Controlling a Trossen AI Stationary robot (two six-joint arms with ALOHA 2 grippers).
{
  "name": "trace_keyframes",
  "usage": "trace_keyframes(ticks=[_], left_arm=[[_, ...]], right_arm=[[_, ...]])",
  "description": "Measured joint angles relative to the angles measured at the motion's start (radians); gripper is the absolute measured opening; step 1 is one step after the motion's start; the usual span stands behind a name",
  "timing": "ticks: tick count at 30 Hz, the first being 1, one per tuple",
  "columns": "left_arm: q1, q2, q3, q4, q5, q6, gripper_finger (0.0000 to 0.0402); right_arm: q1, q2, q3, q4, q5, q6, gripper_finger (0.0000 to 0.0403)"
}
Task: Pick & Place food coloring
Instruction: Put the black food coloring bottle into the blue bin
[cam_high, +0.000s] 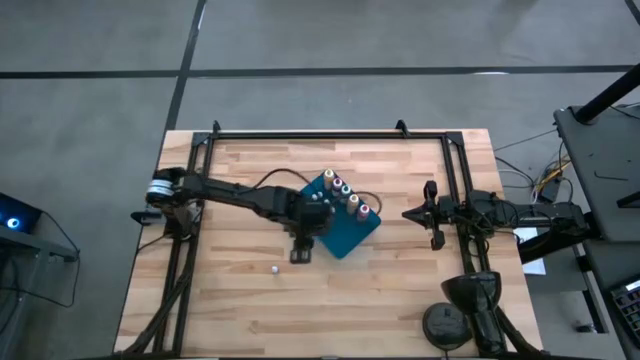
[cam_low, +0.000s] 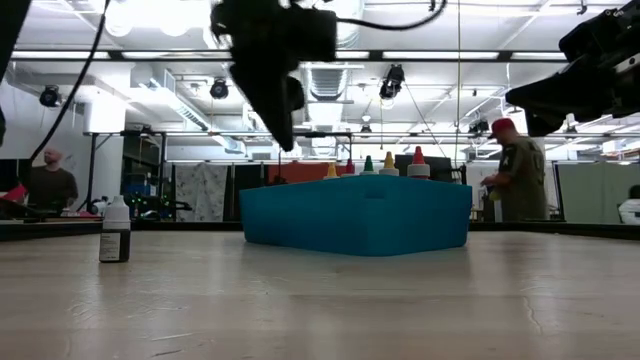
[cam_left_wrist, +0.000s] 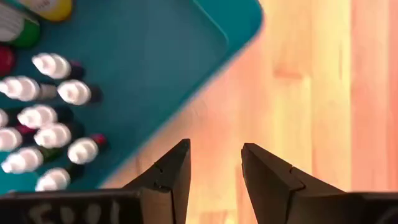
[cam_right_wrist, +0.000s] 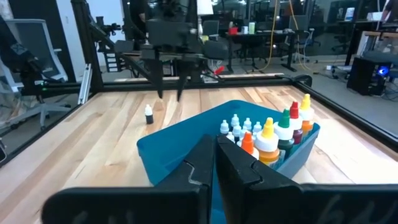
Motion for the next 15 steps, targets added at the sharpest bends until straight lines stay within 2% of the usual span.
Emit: trace_keyframes(ticks=[9, 15], left_arm=[[-0.097, -0.189, -0.252, 0.072, 0.004, -0.017, 0.0114], [-0.163, -0.272, -0.354, 0.119, 0.005, -0.018, 0.0114]], right_arm=[[0.000, 0.001, 0.000, 0.000, 0.001, 0.000, 0.0009], [0.000, 0.002, 0.000, 0.001, -0.001, -0.001, 0.0009]])
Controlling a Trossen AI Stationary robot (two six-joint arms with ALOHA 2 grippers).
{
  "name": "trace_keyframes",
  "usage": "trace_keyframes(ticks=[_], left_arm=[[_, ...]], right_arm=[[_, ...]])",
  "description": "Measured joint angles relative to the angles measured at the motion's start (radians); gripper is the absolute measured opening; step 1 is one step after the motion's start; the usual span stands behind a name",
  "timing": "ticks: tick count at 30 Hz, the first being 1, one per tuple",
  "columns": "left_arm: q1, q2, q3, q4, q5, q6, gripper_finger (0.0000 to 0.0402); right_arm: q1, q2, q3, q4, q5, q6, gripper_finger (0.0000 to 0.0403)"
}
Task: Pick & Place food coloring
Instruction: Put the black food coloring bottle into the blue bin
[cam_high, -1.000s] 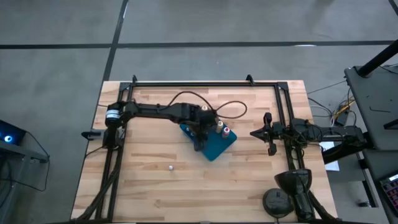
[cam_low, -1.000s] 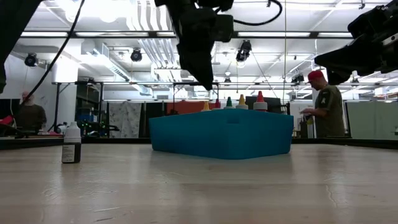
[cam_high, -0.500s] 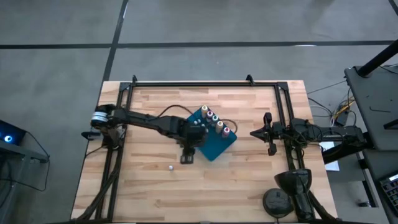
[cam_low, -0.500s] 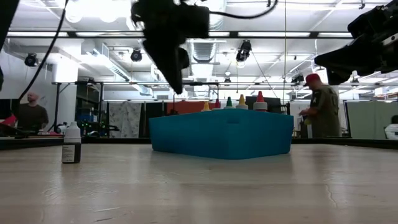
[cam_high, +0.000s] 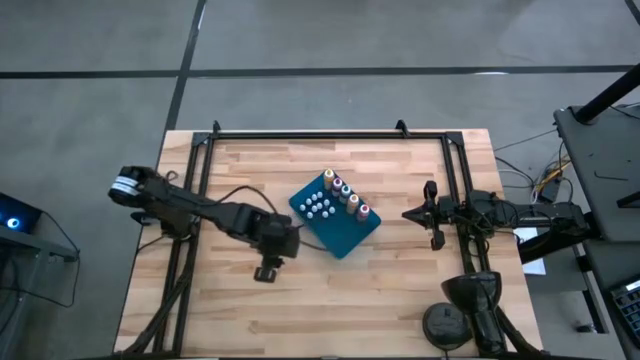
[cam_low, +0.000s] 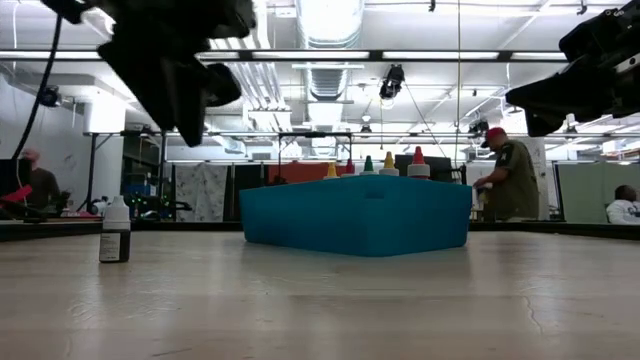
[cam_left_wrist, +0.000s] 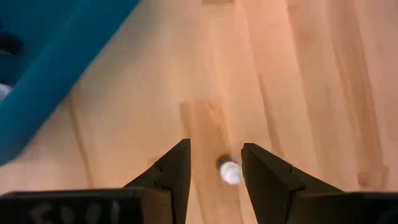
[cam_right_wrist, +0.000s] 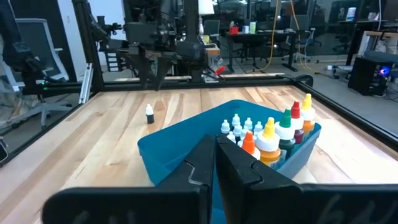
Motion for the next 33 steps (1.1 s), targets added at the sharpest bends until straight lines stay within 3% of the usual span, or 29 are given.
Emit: trace_keyframes(ticks=[6, 15, 33], left_arm=[[-0.043, -0.034, -0.054, 0.039, 0.000, -0.021, 0.0120], [-0.069, -0.032, -0.062, 0.035, -0.003, -0.050, 0.0171], [-0.102, 0.022, -0.113, 0.040, -0.016, -0.186, 0.0172]], right_arm=[[0.000, 0.000, 0.000, -0.001, 0.001, 0.002, 0.0009], [0.000, 0.000, 0.000, 0.000, 0.001, 0.002, 0.0009], [0.000, 0.000, 0.000, 0.000, 0.002, 0.002, 0.0009]])
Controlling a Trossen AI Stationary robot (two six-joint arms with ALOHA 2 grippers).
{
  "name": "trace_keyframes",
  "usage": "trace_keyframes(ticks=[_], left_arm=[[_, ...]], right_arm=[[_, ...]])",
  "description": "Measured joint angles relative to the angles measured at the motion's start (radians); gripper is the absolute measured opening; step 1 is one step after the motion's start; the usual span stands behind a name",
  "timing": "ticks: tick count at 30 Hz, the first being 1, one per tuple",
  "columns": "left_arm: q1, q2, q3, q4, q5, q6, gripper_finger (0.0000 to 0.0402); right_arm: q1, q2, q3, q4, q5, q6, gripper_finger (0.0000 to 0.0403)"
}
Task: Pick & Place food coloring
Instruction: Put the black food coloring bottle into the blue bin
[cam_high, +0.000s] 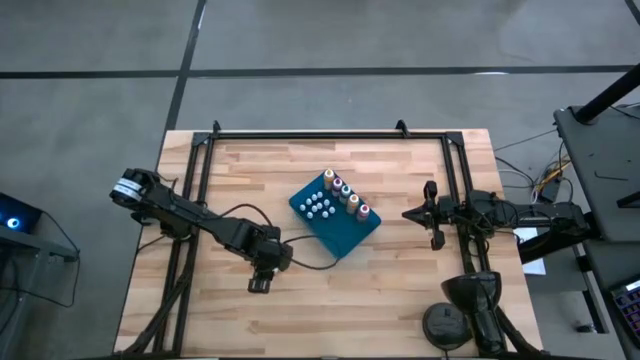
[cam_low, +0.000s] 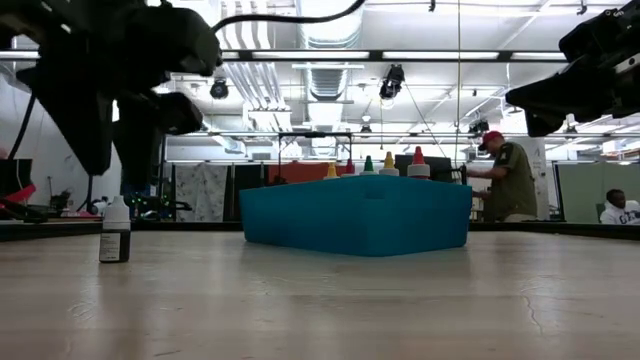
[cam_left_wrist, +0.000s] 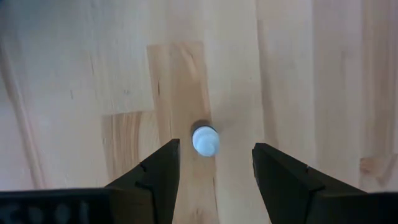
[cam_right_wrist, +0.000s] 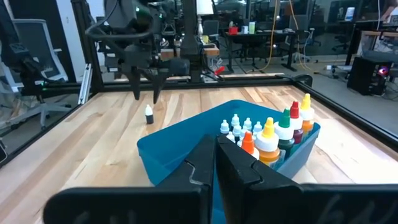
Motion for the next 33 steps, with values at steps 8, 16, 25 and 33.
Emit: trace_keyframes(ticks=[8, 16, 25, 33], left_arm=[[0.000, 0.048, -0.016, 0.045, 0.000, -0.029, 0.0172], [0.003, 0.086, -0.016, 0.050, -0.008, -0.047, 0.0172], [0.005, 0.106, -0.014, 0.056, -0.007, -0.073, 0.0168], [0.009, 0.107, -0.014, 0.055, -0.007, -0.099, 0.0111]], right_arm=[[0.000, 0.000, 0.000, 0.000, 0.000, -0.001, 0.0009], [0.000, 0.000, 0.000, 0.000, 0.000, -0.002, 0.0009], [0.000, 0.000, 0.000, 0.000, -0.001, -0.002, 0.0009], [0.000, 0.000, 0.000, 0.000, -0.001, -0.002, 0.0009]])
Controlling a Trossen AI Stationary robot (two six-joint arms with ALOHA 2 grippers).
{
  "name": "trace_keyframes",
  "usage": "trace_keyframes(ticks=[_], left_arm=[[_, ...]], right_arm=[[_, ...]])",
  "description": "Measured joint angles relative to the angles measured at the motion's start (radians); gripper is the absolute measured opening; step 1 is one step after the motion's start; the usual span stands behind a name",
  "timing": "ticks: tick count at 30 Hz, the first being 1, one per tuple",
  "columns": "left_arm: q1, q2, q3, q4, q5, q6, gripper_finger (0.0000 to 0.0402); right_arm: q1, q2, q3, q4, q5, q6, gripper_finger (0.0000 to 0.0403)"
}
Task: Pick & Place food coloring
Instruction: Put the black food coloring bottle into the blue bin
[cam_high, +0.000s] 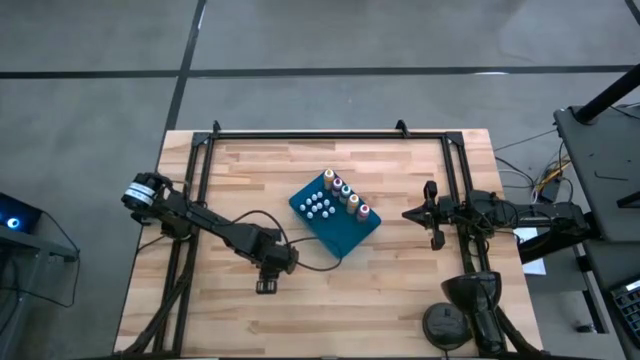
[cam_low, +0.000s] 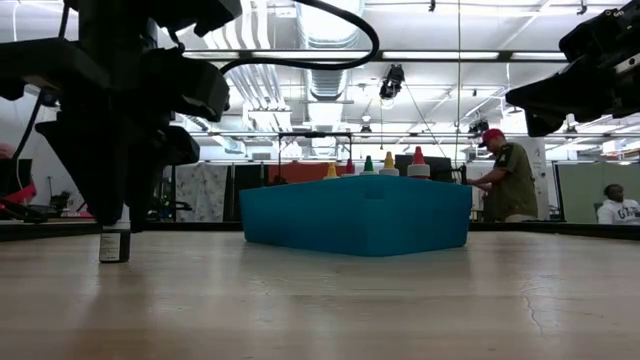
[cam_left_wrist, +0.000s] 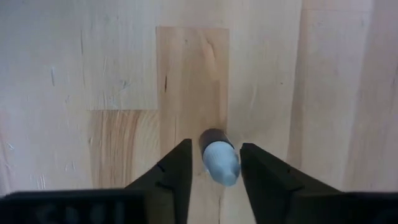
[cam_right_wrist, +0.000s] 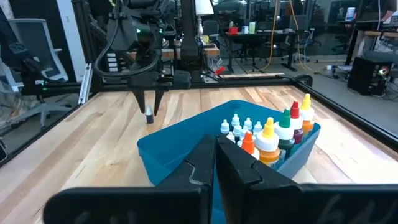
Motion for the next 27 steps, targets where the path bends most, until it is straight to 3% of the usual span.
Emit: trace_keyframes(ticks=[9, 18, 27], left_arm=[[0.009, 0.000, 0.000, 0.000, 0.001, 0.014, 0.0037], [0.032, 0.000, 0.028, -0.046, 0.055, 0.016, 0.0039], [0.092, -0.014, 0.182, -0.274, 0.070, 0.069, 0.0039]], right_arm=[[0.000, 0.000, 0.000, 0.000, 0.000, 0.000, 0.0009], [0.000, 0.000, 0.000, 0.000, 0.000, 0.000, 0.0009], [0.000, 0.000, 0.000, 0.000, 0.000, 0.000, 0.0009]])
